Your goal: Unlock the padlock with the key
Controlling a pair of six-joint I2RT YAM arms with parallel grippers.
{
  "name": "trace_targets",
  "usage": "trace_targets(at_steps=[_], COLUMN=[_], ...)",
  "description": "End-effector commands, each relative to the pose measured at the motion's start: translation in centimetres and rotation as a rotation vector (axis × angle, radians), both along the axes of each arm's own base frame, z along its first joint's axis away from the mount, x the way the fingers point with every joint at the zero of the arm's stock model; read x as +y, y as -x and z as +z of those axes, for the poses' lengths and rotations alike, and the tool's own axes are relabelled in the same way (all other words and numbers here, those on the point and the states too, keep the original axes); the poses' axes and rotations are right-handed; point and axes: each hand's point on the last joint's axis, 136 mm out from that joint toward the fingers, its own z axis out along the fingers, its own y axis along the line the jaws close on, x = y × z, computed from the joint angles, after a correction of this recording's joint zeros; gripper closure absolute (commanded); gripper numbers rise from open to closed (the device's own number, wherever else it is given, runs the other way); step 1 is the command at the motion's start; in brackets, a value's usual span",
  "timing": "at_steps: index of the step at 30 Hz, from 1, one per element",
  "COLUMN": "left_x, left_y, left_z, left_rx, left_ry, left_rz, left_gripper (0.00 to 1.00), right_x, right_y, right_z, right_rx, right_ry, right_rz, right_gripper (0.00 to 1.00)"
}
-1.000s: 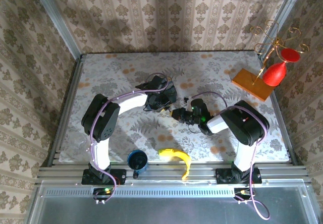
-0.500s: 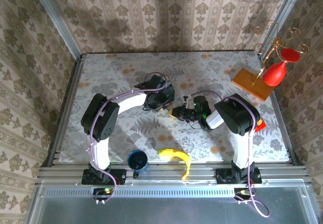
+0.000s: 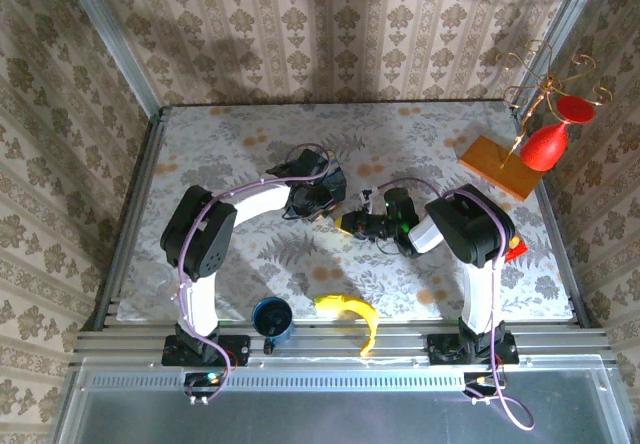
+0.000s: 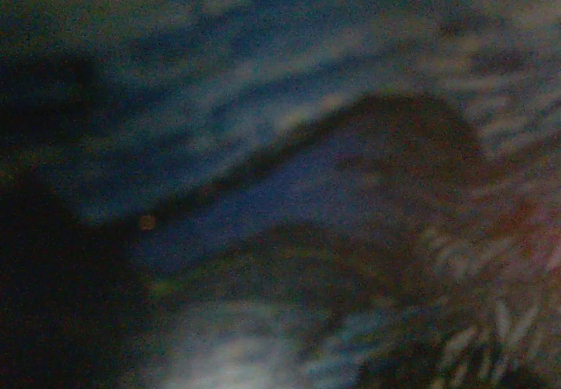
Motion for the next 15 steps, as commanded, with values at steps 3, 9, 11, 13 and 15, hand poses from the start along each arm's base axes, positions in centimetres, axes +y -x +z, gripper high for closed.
trace_targets(at_steps=[3,9,11,13,15], left_x=[-2.6,-2.6,-2.5,-2.6,-2.6], left_y=[3.4,3.4,3.4,3.5,3.4], left_z=[-0.1,-0.1,-0.1,-0.1,0.0], left_rx=[0.115,0.118,0.118,0.120,0.118], left_ry=[0.077,0.077,0.078,0.079,0.084], left_rz=[-0.082,-0.091,-0.091,-0.093,-0.092], left_gripper=[1.00,1.00,1.00,1.00,1.00], right_x=[0.2,-0.1,0.1,0.4,0.6], right_y=[-0.9,-0.6,-0.7,-0.9,-1.3], right_z=[0.5,1.0,1.5,2.2,2.8], right_rx=[-0.074,-0.105,-0.116,-0.128,-0.128], right_ry=[0.131,0.217,0.202,0.164,0.121], right_rz=[-0.003,0.053,0.070,0.082,0.081], right_gripper=[1.00,1.00,1.00,1.00,1.00])
